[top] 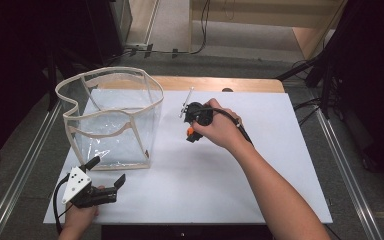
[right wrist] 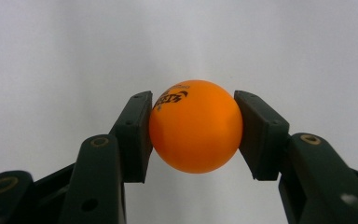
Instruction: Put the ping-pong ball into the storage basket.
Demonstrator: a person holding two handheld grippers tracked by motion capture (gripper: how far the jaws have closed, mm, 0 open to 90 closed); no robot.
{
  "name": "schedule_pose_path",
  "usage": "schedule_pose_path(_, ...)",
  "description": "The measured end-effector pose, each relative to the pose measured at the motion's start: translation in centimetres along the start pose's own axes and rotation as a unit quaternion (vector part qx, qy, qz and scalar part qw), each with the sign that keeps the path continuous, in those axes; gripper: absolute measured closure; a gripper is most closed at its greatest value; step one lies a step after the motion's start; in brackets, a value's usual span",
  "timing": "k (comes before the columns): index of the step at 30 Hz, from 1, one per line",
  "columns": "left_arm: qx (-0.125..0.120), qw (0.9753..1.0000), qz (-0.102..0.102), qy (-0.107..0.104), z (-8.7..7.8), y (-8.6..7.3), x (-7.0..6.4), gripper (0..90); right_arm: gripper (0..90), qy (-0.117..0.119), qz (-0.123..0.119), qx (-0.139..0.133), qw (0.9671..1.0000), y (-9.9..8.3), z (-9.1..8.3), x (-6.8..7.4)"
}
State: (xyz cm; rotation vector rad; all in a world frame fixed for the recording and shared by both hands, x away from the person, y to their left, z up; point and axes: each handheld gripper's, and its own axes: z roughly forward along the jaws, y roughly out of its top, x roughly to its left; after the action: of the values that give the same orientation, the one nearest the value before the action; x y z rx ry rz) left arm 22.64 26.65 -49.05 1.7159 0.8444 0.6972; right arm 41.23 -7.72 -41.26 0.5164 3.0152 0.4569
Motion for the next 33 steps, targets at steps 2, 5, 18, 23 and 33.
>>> schedule_pose_path(2,0.0,1.0,0.0,0.0,0.0,0.0,0.0,0.0,47.5,0.0,-0.001,-0.001,1.0,0.1,-0.1,0.0)
schedule_pose_path(5,0.0,1.0,0.0,0.0,0.0,0.0,0.0,0.0,47.5,-0.002,0.002,-0.001,1.0,0.3,-0.6,0.1)
schedule_pose_path(18,-0.001,1.0,-0.001,-0.001,0.0,0.0,0.0,0.0,47.5,0.0,-0.009,-0.014,0.9999,1.7,-2.6,-0.1)
schedule_pose_path(23,-0.001,1.0,0.0,-0.001,0.0,0.0,0.0,0.0,47.5,-0.002,-0.012,-0.016,0.9998,2.1,-3.3,-0.2)
schedule_pose_path(33,-0.001,1.0,-0.001,0.001,0.0,0.0,0.0,0.0,47.5,0.006,-0.015,-0.017,0.9997,3.0,-4.4,-0.3)
